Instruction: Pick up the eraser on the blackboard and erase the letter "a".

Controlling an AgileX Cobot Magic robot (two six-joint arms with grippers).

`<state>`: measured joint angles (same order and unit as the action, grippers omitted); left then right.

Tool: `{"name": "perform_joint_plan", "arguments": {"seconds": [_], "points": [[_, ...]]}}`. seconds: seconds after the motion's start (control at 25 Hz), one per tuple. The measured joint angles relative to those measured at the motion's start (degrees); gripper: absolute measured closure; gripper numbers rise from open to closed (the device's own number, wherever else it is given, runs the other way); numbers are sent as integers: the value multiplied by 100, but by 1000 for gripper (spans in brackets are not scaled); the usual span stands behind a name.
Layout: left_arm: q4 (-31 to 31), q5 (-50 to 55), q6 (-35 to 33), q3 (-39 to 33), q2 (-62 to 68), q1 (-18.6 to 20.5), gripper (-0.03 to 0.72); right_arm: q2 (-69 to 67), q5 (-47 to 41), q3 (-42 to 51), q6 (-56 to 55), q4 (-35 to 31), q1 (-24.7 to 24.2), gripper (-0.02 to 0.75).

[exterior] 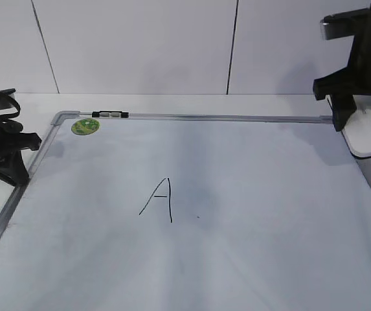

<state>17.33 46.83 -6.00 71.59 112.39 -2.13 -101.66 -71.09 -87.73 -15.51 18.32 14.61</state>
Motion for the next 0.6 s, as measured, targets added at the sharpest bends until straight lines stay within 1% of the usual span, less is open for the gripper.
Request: {"name": "perform_joint_plan", "arguments": {"seconds": [0.16, 0.4, 0.6], "points": [[0, -8, 0, 0, 0, 0, 655, 0, 12, 258, -73, 8, -144, 206], [0, -8, 0, 0, 0, 0, 655, 0, 74, 533, -97, -5, -178, 206], [0, -8, 0, 0, 0, 0, 655, 0, 87, 841, -107, -140, -178, 206]]}}
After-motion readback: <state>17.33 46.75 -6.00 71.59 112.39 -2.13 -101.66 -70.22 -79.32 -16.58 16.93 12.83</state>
